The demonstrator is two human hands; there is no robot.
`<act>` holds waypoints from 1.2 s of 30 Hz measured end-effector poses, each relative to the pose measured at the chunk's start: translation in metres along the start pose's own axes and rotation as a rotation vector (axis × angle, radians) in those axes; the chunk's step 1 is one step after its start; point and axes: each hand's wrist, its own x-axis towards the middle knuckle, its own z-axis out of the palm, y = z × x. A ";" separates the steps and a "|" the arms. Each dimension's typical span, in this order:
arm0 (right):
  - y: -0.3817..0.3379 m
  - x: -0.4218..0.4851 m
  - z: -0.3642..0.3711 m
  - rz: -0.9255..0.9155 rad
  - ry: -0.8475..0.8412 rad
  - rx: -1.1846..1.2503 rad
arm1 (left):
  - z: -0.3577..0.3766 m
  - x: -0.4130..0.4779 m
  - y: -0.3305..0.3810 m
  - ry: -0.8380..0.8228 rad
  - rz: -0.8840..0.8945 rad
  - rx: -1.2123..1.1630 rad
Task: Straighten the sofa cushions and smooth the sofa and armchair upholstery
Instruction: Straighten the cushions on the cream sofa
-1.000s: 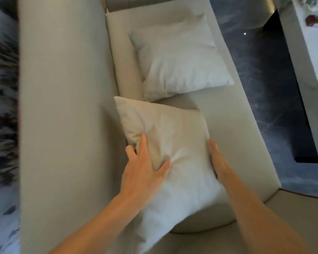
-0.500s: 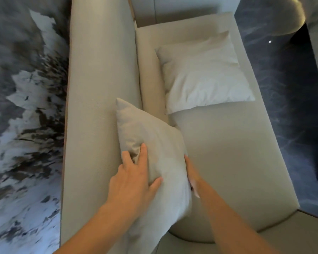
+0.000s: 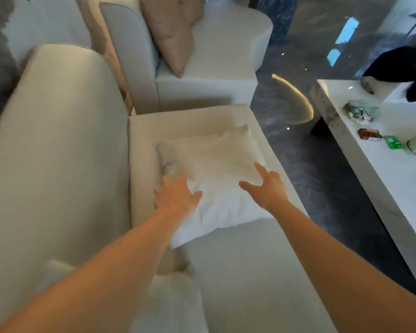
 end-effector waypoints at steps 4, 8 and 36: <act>0.023 0.047 0.046 0.103 -0.105 -0.036 | 0.050 0.060 -0.030 -0.081 -0.072 -0.253; 0.048 0.051 0.069 0.100 -0.075 0.046 | 0.076 0.062 -0.036 0.041 -0.046 -0.374; -0.131 -0.166 0.093 0.109 -0.396 0.457 | -0.150 -0.069 -0.125 0.275 0.345 -0.042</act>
